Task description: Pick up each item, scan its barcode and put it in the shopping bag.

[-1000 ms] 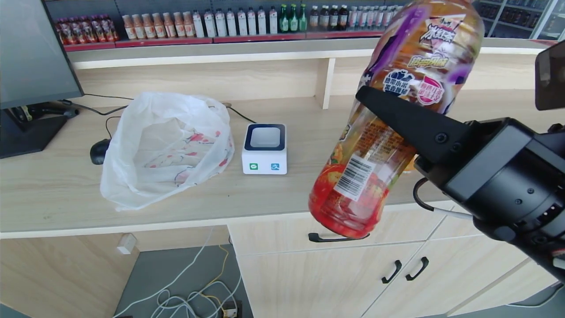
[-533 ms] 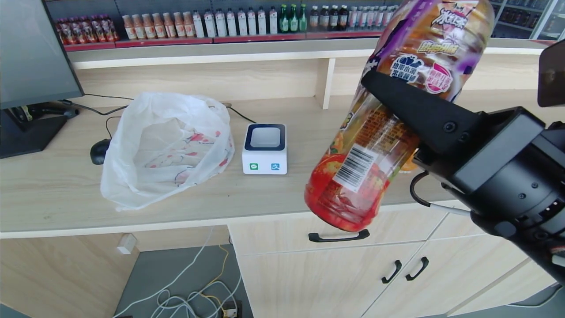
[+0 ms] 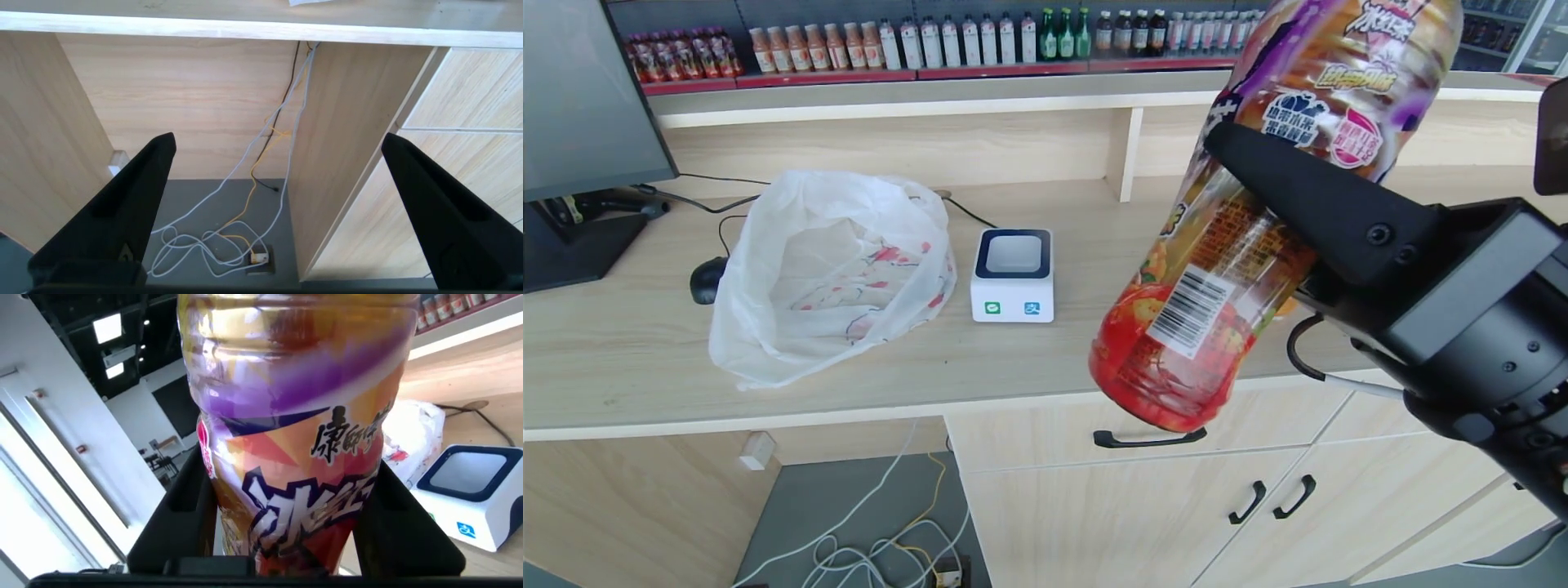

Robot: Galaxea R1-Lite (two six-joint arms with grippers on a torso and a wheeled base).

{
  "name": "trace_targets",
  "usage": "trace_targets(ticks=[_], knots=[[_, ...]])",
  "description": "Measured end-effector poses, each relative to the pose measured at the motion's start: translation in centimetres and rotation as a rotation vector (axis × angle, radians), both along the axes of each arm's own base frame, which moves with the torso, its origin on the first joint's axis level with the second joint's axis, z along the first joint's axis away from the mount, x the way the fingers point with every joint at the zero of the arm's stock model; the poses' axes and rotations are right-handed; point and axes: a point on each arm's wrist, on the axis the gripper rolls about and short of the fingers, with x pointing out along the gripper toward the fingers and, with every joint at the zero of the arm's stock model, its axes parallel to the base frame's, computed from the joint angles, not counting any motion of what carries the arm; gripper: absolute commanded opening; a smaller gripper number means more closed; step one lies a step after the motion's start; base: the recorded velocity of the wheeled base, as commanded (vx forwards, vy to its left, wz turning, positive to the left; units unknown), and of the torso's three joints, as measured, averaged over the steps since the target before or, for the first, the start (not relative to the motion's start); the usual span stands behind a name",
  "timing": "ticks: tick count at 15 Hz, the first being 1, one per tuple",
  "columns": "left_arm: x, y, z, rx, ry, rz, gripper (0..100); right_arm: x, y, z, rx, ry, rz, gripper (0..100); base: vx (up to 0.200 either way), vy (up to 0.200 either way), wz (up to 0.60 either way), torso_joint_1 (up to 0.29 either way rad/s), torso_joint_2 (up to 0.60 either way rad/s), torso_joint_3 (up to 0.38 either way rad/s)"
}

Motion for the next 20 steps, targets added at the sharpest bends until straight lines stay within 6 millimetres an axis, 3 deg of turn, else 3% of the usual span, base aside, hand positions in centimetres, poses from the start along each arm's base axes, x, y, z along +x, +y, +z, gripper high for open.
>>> trace_targets(ticks=[8, 14, 20], knots=[[0.0, 0.0, 0.0, 0.000, 0.000, 0.000, 100, -0.2, -0.3, 0.4, 0.036, -0.031, 0.002, 0, 0.000, 0.000, 0.00, 0.000, 0.00, 0.000], [0.0, 0.0, 0.0, 0.000, 0.000, 0.000, 100, -0.5, -0.5, -0.5, -0.018, -0.049, -0.028, 0, 0.000, 0.000, 0.00, 0.000, 0.00, 0.000], [0.0, 0.0, 0.0, 0.000, 0.000, 0.000, 100, -0.4, -0.9, -2.9, -0.231, -0.162, -0.289, 0, 0.000, 0.000, 0.00, 0.000, 0.00, 0.000]])
